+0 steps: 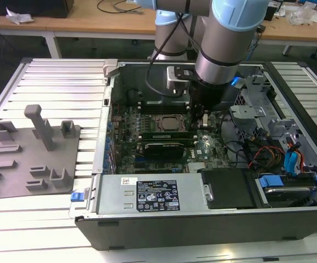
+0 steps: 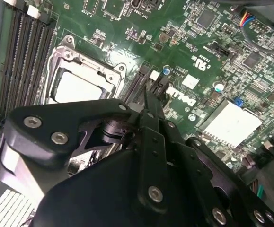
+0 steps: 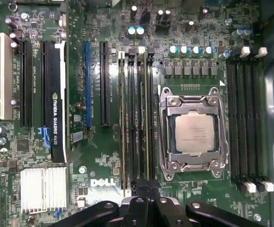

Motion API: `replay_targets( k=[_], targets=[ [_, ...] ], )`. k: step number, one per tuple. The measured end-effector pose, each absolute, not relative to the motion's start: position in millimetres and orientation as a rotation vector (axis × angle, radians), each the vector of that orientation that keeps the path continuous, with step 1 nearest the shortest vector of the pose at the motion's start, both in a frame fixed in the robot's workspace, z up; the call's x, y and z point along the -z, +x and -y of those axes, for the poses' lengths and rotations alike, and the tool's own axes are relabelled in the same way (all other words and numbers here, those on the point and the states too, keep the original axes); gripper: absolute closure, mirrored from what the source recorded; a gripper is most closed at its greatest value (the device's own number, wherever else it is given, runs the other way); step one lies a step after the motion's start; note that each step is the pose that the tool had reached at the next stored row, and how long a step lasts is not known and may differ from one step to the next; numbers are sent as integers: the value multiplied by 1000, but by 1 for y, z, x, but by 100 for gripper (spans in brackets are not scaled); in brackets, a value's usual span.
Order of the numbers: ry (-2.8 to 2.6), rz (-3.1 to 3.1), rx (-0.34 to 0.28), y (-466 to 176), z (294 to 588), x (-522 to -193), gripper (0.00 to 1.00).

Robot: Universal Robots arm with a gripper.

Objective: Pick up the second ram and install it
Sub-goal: 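Press down the second ram until it locks into place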

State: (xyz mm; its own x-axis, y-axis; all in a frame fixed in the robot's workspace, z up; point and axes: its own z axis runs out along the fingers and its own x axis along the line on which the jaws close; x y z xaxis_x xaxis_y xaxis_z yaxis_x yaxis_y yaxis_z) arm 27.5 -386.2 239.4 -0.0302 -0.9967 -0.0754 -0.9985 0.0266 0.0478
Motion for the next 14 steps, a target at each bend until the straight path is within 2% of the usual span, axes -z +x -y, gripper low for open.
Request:
replay_targets(
  k=[4, 8, 14],
  targets=[
    [-2174, -2236, -135, 27, 386, -228, 89],
    [-2173, -2234, -133, 26, 386, -237, 89],
    [-2168, -2228, -121, -25, 386, -236, 89]
  ],
)
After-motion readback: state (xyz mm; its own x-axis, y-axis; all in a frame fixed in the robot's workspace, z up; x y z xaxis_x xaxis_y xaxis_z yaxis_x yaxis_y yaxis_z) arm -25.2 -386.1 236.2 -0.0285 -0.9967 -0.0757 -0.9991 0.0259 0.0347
